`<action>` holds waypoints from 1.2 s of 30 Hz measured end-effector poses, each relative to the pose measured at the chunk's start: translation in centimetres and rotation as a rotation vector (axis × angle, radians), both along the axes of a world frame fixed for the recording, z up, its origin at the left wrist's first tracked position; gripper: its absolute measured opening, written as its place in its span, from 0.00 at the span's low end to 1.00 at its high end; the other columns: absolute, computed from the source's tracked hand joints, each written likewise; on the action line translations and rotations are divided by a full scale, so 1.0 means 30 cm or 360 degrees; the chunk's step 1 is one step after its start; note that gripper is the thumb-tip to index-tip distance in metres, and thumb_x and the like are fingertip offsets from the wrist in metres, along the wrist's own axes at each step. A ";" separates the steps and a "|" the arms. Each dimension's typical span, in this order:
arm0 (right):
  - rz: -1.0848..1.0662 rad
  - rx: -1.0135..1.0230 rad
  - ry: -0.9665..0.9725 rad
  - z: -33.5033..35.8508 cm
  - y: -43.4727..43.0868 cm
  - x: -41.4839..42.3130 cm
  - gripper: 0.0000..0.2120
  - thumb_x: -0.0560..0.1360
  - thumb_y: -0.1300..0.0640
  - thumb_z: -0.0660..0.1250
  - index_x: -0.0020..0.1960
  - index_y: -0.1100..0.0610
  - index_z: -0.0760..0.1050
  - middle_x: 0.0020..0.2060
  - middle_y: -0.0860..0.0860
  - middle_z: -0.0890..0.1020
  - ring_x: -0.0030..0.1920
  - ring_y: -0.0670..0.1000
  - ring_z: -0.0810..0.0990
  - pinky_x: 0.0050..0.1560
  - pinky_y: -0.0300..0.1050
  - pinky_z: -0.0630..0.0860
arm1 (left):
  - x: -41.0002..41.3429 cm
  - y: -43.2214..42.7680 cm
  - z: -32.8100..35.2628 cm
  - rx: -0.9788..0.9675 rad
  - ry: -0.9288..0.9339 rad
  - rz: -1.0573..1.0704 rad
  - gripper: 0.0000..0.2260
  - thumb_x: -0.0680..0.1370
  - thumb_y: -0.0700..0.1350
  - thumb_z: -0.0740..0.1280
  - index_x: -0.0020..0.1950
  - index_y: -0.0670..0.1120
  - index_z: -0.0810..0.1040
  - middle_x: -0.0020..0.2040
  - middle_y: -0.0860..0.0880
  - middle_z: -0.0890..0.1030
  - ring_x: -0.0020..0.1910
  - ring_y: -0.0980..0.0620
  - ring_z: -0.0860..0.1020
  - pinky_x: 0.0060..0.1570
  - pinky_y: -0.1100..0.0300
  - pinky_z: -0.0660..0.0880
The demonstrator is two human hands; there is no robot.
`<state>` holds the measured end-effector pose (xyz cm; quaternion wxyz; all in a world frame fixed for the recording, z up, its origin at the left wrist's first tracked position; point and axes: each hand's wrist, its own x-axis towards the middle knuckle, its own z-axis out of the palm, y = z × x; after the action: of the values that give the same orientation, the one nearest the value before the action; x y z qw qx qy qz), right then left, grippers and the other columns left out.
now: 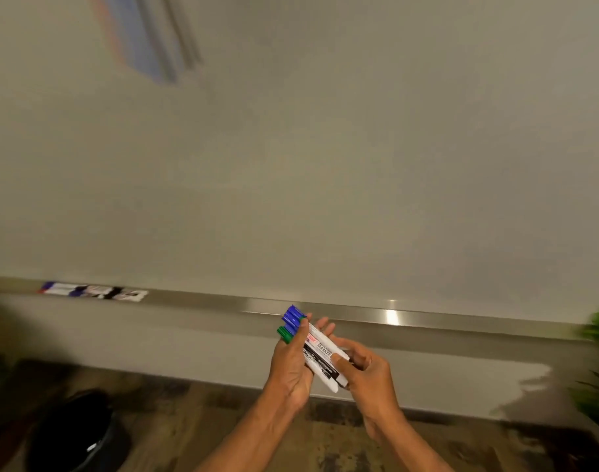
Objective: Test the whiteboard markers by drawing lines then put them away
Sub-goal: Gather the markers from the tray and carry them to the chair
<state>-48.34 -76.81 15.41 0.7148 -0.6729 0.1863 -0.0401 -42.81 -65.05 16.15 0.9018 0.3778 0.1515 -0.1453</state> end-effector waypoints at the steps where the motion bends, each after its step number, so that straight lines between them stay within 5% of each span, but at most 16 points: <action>1: 0.0024 0.0009 0.0002 -0.001 0.065 0.024 0.11 0.77 0.64 0.70 0.55 0.51 0.82 0.48 0.50 0.87 0.46 0.51 0.86 0.47 0.52 0.84 | 0.014 0.070 -0.005 -0.0001 0.0004 0.0041 0.14 0.83 0.40 0.63 0.69 0.40 0.75 0.61 0.37 0.83 0.58 0.39 0.84 0.49 0.50 0.84; 6: 0.0141 0.0125 0.0033 0.011 0.397 0.141 0.10 0.77 0.64 0.70 0.55 0.53 0.82 0.46 0.49 0.87 0.44 0.51 0.87 0.40 0.44 0.82 | 0.093 0.413 -0.001 0.0040 0.0015 0.0198 0.14 0.83 0.40 0.63 0.68 0.40 0.75 0.60 0.39 0.84 0.57 0.40 0.84 0.48 0.50 0.84; 17: 0.0376 0.0293 0.0064 0.018 0.916 0.368 0.12 0.76 0.68 0.70 0.55 0.55 0.82 0.47 0.53 0.87 0.48 0.55 0.86 0.47 0.53 0.83 | 0.277 0.956 0.011 0.0045 0.0045 0.0404 0.13 0.84 0.41 0.63 0.68 0.38 0.74 0.58 0.37 0.84 0.57 0.39 0.84 0.49 0.50 0.85; 20: 0.0362 0.0294 0.0083 -0.008 0.985 0.431 0.11 0.76 0.67 0.69 0.55 0.56 0.83 0.47 0.52 0.87 0.48 0.53 0.86 0.49 0.52 0.83 | 0.319 1.027 -0.010 0.0044 0.0086 0.0443 0.14 0.84 0.41 0.63 0.68 0.39 0.74 0.58 0.37 0.84 0.58 0.39 0.84 0.50 0.48 0.84; 25: 0.0368 0.0323 0.0144 -0.066 1.046 0.565 0.10 0.76 0.67 0.70 0.54 0.57 0.83 0.46 0.53 0.87 0.49 0.54 0.86 0.47 0.49 0.83 | 0.388 1.101 -0.073 0.0073 0.0159 0.0501 0.14 0.83 0.43 0.65 0.67 0.39 0.75 0.58 0.37 0.84 0.58 0.39 0.84 0.68 0.40 0.74; 36: 0.0535 0.0200 0.0068 -0.122 1.090 0.911 0.10 0.76 0.68 0.69 0.53 0.57 0.83 0.44 0.51 0.88 0.44 0.50 0.87 0.42 0.44 0.83 | 0.648 1.182 -0.140 0.0178 0.0361 0.0702 0.15 0.80 0.42 0.69 0.64 0.35 0.77 0.55 0.34 0.85 0.56 0.37 0.84 0.66 0.40 0.75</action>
<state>-21.00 -44.11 11.75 0.7479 -0.6493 0.0885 0.1059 -23.38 -29.58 11.96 0.8666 0.3663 0.3381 0.0222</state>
